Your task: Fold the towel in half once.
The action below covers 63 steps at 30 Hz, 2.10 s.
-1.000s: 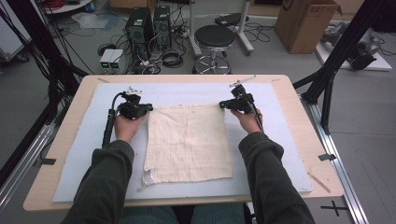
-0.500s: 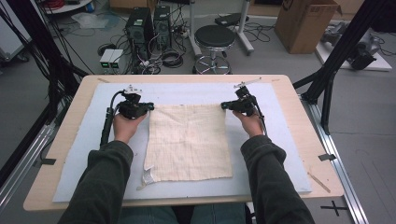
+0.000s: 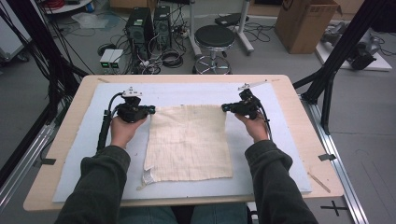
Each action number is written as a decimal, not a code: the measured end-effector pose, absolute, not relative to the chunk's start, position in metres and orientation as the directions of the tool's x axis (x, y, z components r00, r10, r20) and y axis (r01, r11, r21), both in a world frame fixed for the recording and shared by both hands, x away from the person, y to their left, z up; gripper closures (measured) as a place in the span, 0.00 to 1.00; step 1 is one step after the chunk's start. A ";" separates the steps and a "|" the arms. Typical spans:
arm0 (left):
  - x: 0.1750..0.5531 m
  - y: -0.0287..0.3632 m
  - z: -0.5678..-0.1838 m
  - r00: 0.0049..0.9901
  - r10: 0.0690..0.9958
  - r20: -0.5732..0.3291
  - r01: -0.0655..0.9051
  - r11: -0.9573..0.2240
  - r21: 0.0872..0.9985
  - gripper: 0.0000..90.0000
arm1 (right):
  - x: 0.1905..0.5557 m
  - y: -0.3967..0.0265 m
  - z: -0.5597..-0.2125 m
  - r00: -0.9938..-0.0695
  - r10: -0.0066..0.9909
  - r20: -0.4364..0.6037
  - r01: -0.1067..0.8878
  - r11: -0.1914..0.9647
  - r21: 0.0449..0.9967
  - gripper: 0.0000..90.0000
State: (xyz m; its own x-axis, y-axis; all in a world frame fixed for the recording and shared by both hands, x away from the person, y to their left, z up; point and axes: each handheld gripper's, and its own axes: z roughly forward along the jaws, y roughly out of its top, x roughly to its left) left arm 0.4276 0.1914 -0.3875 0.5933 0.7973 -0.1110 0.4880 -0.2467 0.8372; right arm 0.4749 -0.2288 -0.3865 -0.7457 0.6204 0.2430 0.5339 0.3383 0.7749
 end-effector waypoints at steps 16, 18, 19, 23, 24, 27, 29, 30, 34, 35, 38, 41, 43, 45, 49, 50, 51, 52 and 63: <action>0.411 0.204 -0.393 0.602 0.789 -0.123 0.486 -0.239 0.840 0.98 | 0.464 -0.229 -0.387 -0.772 0.578 0.265 0.522 0.337 0.784 0.96; 0.410 0.204 -0.393 0.602 0.788 -0.124 0.485 -0.238 0.842 0.98 | 0.461 -0.230 -0.387 -0.772 0.576 0.270 0.524 0.336 0.782 0.96; 0.409 0.204 -0.392 0.603 0.788 -0.122 0.483 -0.239 0.842 0.98 | 0.460 -0.230 -0.387 -0.773 0.575 0.269 0.523 0.336 0.783 0.96; 0.406 0.204 -0.391 0.611 0.782 -0.121 0.477 -0.241 0.845 0.98 | 0.456 -0.230 -0.388 -0.778 0.569 0.267 0.522 0.347 0.779 0.96; 0.405 0.204 -0.391 0.612 0.782 -0.122 0.476 -0.241 0.845 0.98 | 0.455 -0.230 -0.387 -0.780 0.567 0.265 0.518 0.346 0.783 0.96; 0.402 0.204 -0.391 0.615 0.779 -0.127 0.473 -0.235 0.849 0.98 | 0.452 -0.229 -0.388 -0.786 0.561 0.262 0.510 0.347 0.787 0.96; 0.401 0.205 -0.391 0.614 0.778 -0.129 0.471 -0.230 0.852 0.98 | 0.451 -0.230 -0.388 -0.785 0.560 0.263 0.510 0.345 0.788 0.96; 0.400 0.206 -0.391 0.614 0.778 -0.132 0.473 -0.229 0.851 0.98 | 0.450 -0.231 -0.388 -0.785 0.561 0.265 0.509 0.339 0.791 0.96; 0.397 0.206 -0.390 0.621 0.773 -0.130 0.466 -0.231 0.854 0.98 | 0.447 -0.231 -0.388 -0.786 0.556 0.271 0.509 0.333 0.794 0.96; 0.396 0.206 -0.389 0.621 0.773 -0.129 0.464 -0.230 0.856 0.98 | 0.446 -0.231 -0.388 -0.790 0.550 0.269 0.506 0.338 0.794 0.96; 0.393 0.207 -0.389 0.626 0.769 -0.127 0.462 -0.235 0.856 0.98 | 0.444 -0.230 -0.386 -0.795 0.545 0.267 0.499 0.336 0.799 0.96; 0.391 0.208 -0.387 0.629 0.768 -0.126 0.457 -0.234 0.858 0.98 | 0.442 -0.229 -0.385 -0.800 0.538 0.264 0.492 0.338 0.802 0.96; 0.389 0.208 -0.386 0.633 0.765 -0.123 0.452 -0.236 0.860 0.98 | 0.440 -0.229 -0.384 -0.802 0.537 0.261 0.489 0.339 0.804 0.96; 0.387 0.208 -0.387 0.633 0.765 -0.121 0.451 -0.237 0.861 0.98 | 0.438 -0.229 -0.383 -0.803 0.535 0.264 0.490 0.339 0.803 0.96; 0.381 0.210 -0.390 0.638 0.760 -0.124 0.452 -0.238 0.860 0.98 | 0.433 -0.229 -0.382 -0.811 0.523 0.263 0.485 0.350 0.801 0.96; 0.380 0.210 -0.391 0.639 0.760 -0.121 0.450 -0.242 0.860 0.98 | 0.431 -0.229 -0.382 -0.813 0.522 0.258 0.479 0.349 0.805 0.96; 0.378 0.210 -0.391 0.642 0.757 -0.119 0.448 -0.245 0.860 0.98 | 0.430 -0.228 -0.381 -0.817 0.518 0.255 0.475 0.353 0.806 0.96; 0.376 0.210 -0.391 0.649 0.752 -0.116 0.445 -0.251 0.859 0.98 | 0.428 -0.228 -0.379 -0.818 0.515 0.257 0.476 0.353 0.806 0.96; 0.352 0.205 -0.391 0.688 0.722 -0.072 0.404 -0.298 0.864 0.98 | 0.411 -0.228 -0.377 -0.837 0.496 0.231 0.451 0.386 0.805 0.96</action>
